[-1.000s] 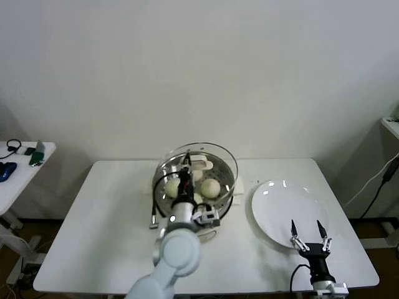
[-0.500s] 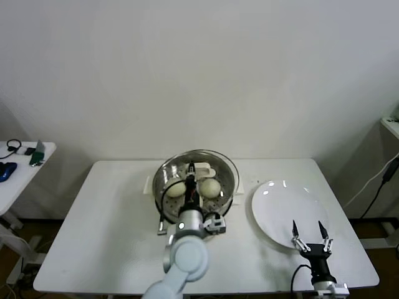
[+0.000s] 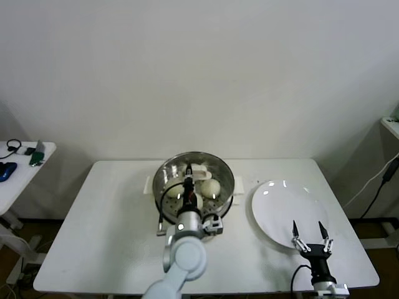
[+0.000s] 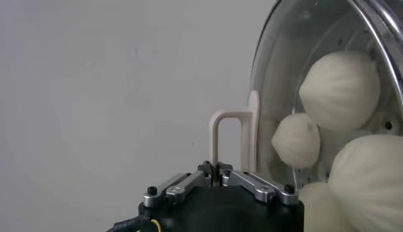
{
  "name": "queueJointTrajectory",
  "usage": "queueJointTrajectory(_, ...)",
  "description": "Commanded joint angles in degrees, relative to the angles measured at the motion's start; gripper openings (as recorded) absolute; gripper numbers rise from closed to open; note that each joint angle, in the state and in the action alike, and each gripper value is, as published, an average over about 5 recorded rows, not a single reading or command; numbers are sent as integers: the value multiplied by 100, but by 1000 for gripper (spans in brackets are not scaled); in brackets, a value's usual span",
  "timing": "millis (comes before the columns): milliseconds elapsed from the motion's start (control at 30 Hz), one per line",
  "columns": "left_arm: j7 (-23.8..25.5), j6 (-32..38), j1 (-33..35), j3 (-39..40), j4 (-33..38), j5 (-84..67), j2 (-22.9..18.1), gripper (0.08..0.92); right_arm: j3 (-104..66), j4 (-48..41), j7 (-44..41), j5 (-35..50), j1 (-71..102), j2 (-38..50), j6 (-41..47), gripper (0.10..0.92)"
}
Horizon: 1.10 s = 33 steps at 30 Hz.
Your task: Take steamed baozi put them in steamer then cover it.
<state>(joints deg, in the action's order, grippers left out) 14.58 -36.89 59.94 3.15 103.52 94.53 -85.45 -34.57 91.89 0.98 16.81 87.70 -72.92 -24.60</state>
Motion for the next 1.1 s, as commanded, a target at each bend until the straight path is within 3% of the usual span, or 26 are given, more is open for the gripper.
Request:
queueJointTrajectory(33,-102,47,-14,-22,-126,22,-11,140,-7,-13,3,4,-5,-3,-12,823)
queueJointTrajectory(433,6,86,-26,-8,126,-262,95,168,1,18,-25,-2,-11,-4,-1,823)
queueJointTrajectory(900,167,11,140,159,1196,-1711,730,561,60,11,-118,-26,-25,47,164,823)
queueJointTrajectory(1100,-231,252,305,5,1731,-2645,1025,734,146,106,15,70,19,71,255,823)
